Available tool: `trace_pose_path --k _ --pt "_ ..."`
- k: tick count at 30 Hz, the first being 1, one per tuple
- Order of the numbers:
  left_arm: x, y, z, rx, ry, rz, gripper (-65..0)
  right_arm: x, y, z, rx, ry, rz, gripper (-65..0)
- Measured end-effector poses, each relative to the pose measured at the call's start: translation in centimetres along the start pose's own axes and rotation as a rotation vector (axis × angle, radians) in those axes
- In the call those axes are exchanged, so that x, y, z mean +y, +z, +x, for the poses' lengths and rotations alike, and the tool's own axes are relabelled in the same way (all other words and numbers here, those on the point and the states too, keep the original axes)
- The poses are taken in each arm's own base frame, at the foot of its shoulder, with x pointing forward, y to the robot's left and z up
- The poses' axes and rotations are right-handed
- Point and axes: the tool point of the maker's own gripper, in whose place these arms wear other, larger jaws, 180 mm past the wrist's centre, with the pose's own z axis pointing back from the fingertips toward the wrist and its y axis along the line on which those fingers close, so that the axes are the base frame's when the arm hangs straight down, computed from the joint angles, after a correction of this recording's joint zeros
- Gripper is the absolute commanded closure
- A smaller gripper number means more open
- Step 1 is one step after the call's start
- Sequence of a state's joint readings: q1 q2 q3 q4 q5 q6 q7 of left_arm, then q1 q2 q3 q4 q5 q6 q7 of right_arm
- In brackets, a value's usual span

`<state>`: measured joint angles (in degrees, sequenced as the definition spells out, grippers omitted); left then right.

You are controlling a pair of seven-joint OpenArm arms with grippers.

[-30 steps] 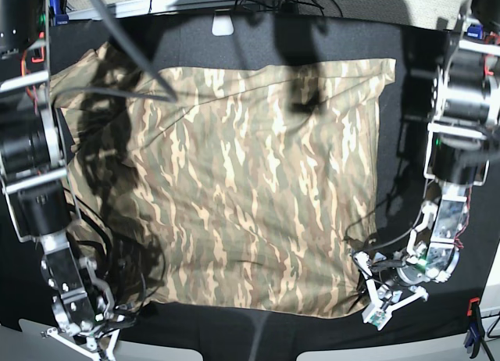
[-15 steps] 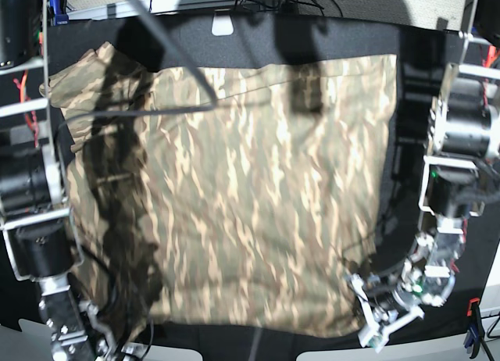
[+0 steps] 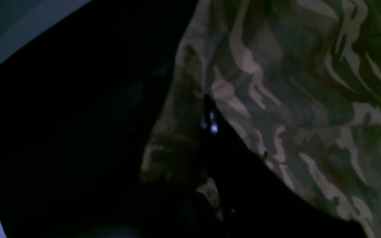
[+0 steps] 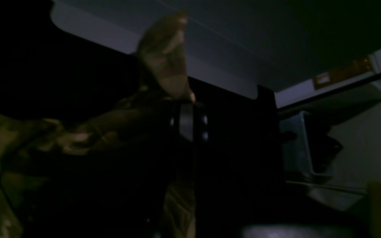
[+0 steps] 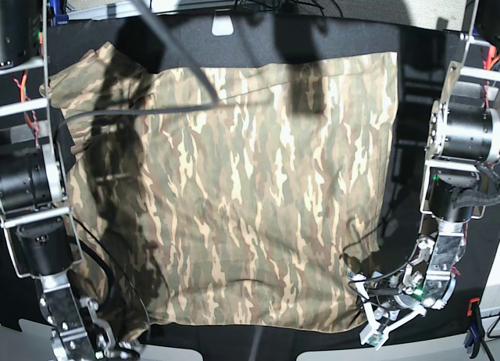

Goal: Layout the t-shirt on the table in an organized manner, then fold the t-shirt properly
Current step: 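Lift the shirt with both grippers and shake it out flat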

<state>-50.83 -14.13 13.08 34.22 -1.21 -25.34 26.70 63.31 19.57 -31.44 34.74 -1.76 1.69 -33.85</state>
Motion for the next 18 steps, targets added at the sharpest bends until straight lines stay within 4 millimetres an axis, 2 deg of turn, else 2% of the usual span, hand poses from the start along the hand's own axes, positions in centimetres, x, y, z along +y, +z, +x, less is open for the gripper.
trace_pose_path --k 2,4,5,8,10,18 --pt "0.0 0.0 0.0 0.0 0.0 0.0 0.0 -0.5 0.0 0.0 0.0 0.038 -0.028 0.0" --pt "0.0 0.0 0.0 -0.001 0.0 0.0 0.0 -0.8 0.0 0.7 -0.041 0.068 -0.048 0.0" --pt "0.0 0.0 0.0 -0.001 0.0 0.0 0.0 -1.0 0.0 1.1 -0.058 0.08 -0.056 -4.0" --pt "0.0 0.0 0.0 -0.001 0.0 0.0 0.0 -1.4 0.1 1.7 -0.089 0.13 -0.087 -23.9" --pt "0.0 0.0 0.0 -0.001 0.0 0.0 0.0 -1.7 0.2 1.8 -0.093 0.152 -0.102 -29.8" --pt "0.0 0.0 0.0 -0.001 0.0 0.001 0.0 -1.7 0.2 1.9 -0.101 0.154 -0.103 -30.1"
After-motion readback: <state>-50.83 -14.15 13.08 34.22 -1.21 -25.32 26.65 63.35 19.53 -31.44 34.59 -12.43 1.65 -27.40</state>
